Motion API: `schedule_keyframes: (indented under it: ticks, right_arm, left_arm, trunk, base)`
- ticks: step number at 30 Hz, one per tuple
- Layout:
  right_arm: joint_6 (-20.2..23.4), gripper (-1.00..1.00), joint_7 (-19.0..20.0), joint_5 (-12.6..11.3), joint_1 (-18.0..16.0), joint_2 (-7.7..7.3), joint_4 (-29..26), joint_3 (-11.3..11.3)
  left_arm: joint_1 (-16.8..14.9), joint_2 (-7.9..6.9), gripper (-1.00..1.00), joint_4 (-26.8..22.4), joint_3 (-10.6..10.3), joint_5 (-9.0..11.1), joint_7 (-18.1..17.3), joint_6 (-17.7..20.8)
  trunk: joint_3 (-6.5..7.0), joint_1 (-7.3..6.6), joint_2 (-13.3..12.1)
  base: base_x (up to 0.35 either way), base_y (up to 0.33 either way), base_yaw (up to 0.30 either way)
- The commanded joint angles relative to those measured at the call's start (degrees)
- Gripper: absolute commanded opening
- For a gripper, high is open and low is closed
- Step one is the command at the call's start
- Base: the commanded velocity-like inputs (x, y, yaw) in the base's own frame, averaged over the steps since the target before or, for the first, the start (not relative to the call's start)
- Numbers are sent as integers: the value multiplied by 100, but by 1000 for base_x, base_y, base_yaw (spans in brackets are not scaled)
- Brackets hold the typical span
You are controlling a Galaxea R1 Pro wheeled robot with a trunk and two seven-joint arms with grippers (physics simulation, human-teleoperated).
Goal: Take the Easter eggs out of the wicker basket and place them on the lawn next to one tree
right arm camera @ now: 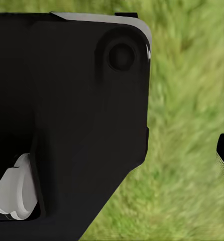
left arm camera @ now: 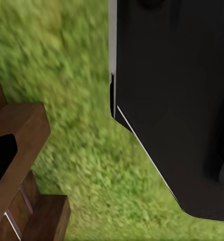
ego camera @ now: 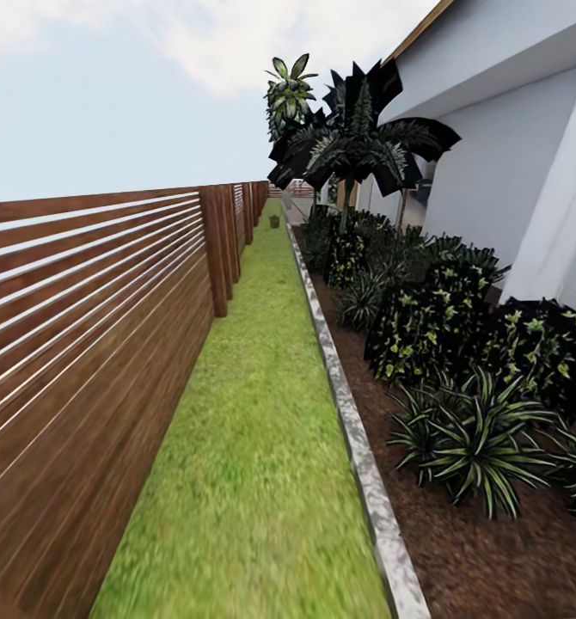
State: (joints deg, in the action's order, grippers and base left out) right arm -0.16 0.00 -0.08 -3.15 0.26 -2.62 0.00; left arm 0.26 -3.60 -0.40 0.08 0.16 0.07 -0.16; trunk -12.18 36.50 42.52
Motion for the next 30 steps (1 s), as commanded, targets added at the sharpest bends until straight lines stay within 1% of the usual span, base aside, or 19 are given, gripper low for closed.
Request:
schedule_keyframes:
  ticks: [1,5,8,30]
  right_arm:
    - [-2,100,0,-1,-2,0,-1,-2]
    - [-2,100,0,-1,-2,0,-1,-4]
    - [-2,100,0,-1,-2,0,-1,-2]
    - [-2,100,0,-1,-2,0,-1,-2]
  left_arm:
    - [0,0,100,-4,0,0,1,-2]
    - [0,-1,100,-4,0,1,-3,-2]
    - [0,0,100,-4,0,1,-2,-2]
    - [0,0,100,-4,0,1,-4,-1]
  trunk:
    - [-6,4,5]
    - [-6,4,5]
    - [-6,4,5]
    - [-6,4,5]
  base:
    - [323,0,149]
    - [323,0,197]
    - [323,0,70]
    - [323,0,4]
